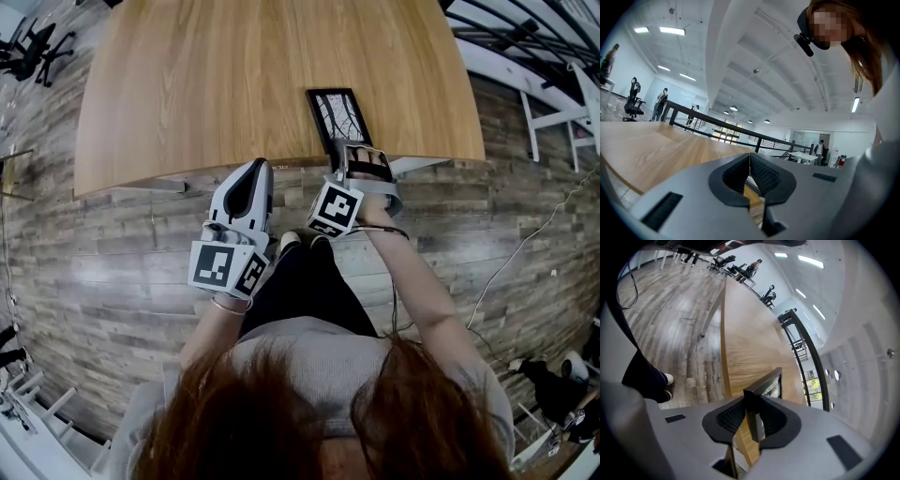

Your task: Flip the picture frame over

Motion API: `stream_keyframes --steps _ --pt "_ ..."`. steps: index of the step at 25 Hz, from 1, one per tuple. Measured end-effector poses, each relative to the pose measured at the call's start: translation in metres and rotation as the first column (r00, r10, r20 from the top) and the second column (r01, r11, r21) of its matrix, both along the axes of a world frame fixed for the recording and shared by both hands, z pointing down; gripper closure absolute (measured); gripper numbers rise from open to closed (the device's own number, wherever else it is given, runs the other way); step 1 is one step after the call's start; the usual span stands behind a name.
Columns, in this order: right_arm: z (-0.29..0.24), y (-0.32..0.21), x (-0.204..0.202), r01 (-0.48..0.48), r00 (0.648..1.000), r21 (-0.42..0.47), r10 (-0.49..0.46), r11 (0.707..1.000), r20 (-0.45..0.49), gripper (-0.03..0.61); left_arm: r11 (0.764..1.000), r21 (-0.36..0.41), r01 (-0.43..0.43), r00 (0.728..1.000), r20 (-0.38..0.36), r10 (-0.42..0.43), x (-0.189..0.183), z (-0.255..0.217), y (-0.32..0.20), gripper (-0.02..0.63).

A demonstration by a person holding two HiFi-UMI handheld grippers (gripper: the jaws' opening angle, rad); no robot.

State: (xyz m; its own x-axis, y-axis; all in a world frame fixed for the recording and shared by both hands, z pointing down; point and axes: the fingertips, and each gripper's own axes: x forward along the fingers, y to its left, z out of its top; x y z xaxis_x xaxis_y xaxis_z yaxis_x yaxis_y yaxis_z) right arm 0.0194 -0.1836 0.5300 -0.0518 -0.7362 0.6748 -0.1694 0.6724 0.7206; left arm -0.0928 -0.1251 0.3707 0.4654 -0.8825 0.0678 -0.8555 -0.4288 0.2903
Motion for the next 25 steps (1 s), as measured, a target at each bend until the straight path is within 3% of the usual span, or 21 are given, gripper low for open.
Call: stream_keyframes --steps 10,19,25 --pt "0.021 0.006 -0.010 0.029 0.988 -0.157 -0.051 0.987 -0.143 0.489 1.000 0.001 -0.008 1.000 0.000 0.008 0.002 0.000 0.000 0.606" --pt "0.029 0.020 -0.016 0.082 0.989 -0.297 -0.114 0.951 -0.090 0.488 1.000 -0.010 -0.022 1.000 -0.010 0.022 0.005 0.000 0.001 0.606" --pt "0.031 0.019 -0.018 0.081 0.995 -0.269 -0.096 0.960 -0.042 0.486 1.000 -0.017 -0.013 1.000 -0.022 0.013 0.000 0.002 0.001 0.604"
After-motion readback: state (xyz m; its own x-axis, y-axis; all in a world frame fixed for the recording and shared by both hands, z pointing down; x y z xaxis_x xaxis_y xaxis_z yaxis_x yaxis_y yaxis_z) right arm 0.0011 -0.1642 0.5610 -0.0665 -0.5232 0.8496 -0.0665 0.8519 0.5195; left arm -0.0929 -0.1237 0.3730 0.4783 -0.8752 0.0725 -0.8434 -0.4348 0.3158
